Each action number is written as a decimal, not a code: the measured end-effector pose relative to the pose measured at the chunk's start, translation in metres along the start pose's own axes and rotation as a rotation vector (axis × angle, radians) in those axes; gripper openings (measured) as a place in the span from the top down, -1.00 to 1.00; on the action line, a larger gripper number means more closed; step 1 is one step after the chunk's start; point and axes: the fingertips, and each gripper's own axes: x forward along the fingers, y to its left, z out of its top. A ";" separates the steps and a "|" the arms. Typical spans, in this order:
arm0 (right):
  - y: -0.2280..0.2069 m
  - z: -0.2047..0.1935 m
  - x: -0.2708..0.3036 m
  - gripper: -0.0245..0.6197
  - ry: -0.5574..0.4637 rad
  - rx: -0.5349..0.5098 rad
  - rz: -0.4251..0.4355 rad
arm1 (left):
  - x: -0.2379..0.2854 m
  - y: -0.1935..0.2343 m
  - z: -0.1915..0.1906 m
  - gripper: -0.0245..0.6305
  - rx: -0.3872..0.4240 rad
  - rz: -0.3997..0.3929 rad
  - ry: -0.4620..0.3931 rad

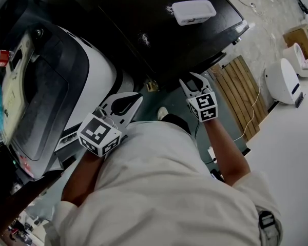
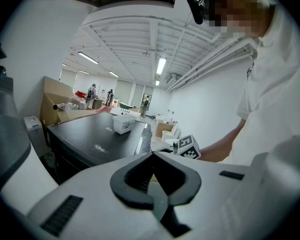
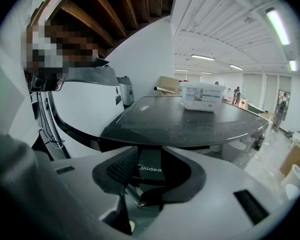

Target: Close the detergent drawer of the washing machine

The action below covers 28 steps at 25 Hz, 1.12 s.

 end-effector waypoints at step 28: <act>-0.003 0.002 0.005 0.47 -0.086 0.076 -0.055 | -0.013 0.001 0.004 0.93 0.044 -0.035 0.007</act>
